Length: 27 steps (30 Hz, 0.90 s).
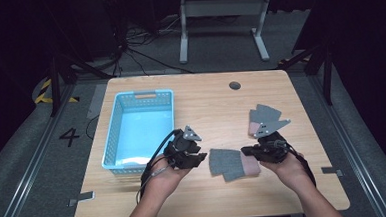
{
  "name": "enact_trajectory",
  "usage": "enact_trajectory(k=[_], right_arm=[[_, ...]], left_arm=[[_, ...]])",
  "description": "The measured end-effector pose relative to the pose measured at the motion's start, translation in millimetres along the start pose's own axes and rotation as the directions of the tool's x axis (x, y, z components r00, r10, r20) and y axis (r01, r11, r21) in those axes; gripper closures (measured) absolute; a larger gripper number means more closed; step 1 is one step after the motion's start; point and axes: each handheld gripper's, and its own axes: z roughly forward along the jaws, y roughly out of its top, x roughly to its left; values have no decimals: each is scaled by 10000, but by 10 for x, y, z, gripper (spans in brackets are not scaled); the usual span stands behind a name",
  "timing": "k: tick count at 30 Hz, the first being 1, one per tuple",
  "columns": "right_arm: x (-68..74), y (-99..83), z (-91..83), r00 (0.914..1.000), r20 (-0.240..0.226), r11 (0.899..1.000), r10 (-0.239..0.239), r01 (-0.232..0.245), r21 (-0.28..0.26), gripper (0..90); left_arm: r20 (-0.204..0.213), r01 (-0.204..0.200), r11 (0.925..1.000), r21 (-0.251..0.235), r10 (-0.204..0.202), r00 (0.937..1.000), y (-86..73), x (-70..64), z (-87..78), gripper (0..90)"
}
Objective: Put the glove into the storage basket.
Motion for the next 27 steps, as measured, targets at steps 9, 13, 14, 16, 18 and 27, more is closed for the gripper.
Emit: enact_trajectory(k=[9,13,14,16,18,27], right_arm=[[-279,-127,-173,9944,676,9962,812,-787,-382,897],[-388,-175,-209,9893,955,9933,1102,-1064,-448,897],[-418,-181,-212,9878,1050,9928,1147,-1102,-475,897],[-488,-191,-210,9838,1199,9904,1335,-1282,-509,897],[-564,-198,-200,9787,1331,9870,1564,-1500,-571,897],[-873,-135,39,9604,1949,9798,1989,-1990,-189,898]], left_arm=[[-240,-281,9994,187,286,9993,11,-19,42,675],[-244,-227,9994,265,234,9994,1,-15,42,707],[-239,-183,9996,237,189,9995,-2,-13,40,720],[-203,-13,9998,181,16,9998,-4,-13,36,726],[-242,72,9998,191,-67,9997,-10,-20,38,738],[-468,292,9990,344,-276,9985,-44,-7,41,767]])
